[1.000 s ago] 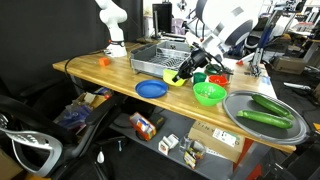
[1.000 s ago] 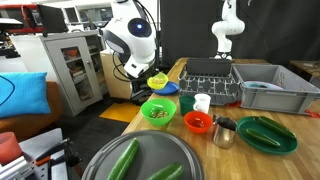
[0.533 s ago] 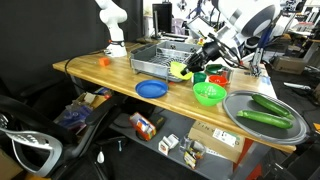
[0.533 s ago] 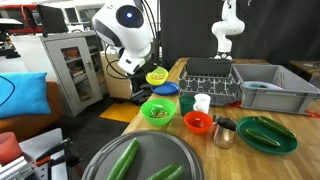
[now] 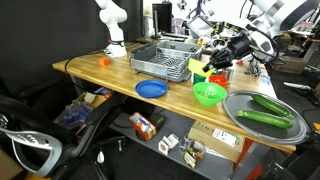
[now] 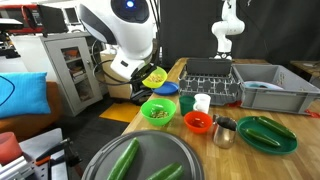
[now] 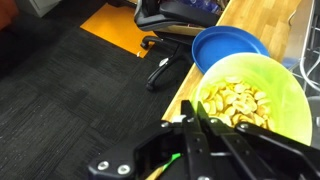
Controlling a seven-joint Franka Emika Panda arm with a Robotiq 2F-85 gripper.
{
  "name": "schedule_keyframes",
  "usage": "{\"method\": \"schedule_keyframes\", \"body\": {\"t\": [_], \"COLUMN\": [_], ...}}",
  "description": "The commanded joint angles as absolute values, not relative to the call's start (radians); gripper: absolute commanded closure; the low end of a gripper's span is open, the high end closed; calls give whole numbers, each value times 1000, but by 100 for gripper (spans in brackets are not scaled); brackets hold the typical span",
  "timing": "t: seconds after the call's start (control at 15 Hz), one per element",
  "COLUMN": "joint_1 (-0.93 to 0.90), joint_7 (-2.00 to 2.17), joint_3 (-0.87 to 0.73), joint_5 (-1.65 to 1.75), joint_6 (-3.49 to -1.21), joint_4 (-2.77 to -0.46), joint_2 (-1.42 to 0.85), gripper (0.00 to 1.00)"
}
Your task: Pour the contents from yellow bowl into the orange bowl
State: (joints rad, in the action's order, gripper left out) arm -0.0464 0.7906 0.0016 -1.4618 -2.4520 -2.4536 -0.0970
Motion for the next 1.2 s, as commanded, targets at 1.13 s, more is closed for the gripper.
{"method": "schedule_keyframes", "body": {"t": [1.13], "joint_1": [87], "joint_7": [686], "joint_3": [-120], "joint_5": [-1187], "joint_6": [-2156], "joint_4": [-2479], "joint_2": [-48], "gripper": [96]}}
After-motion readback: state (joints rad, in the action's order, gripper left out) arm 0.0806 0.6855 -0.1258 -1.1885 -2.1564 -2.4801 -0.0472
